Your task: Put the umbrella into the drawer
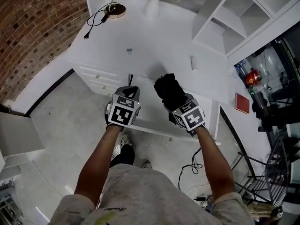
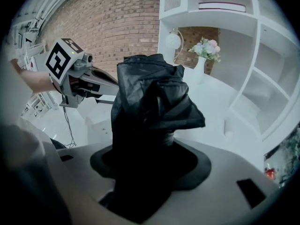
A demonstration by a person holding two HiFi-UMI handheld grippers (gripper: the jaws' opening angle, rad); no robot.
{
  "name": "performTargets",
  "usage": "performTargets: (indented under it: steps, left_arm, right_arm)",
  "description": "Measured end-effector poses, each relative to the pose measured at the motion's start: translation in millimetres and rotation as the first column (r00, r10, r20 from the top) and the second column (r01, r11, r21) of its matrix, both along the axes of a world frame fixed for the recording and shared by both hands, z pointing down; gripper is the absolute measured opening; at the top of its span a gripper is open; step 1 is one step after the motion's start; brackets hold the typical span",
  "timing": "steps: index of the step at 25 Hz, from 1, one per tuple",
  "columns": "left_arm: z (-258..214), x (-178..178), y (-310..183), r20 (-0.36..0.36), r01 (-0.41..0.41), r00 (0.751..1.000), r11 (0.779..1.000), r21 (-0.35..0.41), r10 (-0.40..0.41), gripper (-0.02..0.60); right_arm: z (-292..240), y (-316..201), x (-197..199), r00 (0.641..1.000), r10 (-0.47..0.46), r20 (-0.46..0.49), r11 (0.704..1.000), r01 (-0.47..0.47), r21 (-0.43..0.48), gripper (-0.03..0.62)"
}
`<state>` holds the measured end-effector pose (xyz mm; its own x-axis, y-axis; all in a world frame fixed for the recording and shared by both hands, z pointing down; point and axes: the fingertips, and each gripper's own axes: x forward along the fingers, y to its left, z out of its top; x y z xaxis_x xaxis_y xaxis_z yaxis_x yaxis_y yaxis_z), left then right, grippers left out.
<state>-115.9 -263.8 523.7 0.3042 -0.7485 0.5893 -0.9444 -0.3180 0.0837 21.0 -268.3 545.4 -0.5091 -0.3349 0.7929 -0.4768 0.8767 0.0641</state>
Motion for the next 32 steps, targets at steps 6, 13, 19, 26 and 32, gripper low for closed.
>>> performTargets:
  steps: [6,13,19,26,32]
  left_arm:
    - [18,-9,4,-0.008,-0.001,1.000,0.999,-0.032,0.001,-0.003]
    - [32,-14,-1,-0.023,-0.028,0.999,0.998,-0.061,0.027,-0.003]
    - [46,-17,-8,-0.040,-0.055,0.998,0.996,-0.076,0.052,-0.003]
    - [50,-26,-18,-0.040,-0.079,0.996,0.993,-0.089,0.075,-0.003]
    - [63,-32,-19,-0.060,-0.081,0.995,0.992,-0.101,0.075,-0.003]
  right_arm:
    - [31,10,-8,0.997,-0.049,-0.056,0.996,0.044,-0.073,0.258]
    - [65,18,-14,0.991,-0.060,-0.117,0.986,0.041,-0.159,0.258]
    - [82,18,-20,0.985,-0.067,-0.158,0.978,0.033,-0.206,0.258]
    - [102,20,-32,0.977,-0.086,-0.197,0.967,0.033,-0.254,0.258]
    - [122,16,-43,0.970,-0.087,-0.228,0.956,0.017,-0.294,0.258]
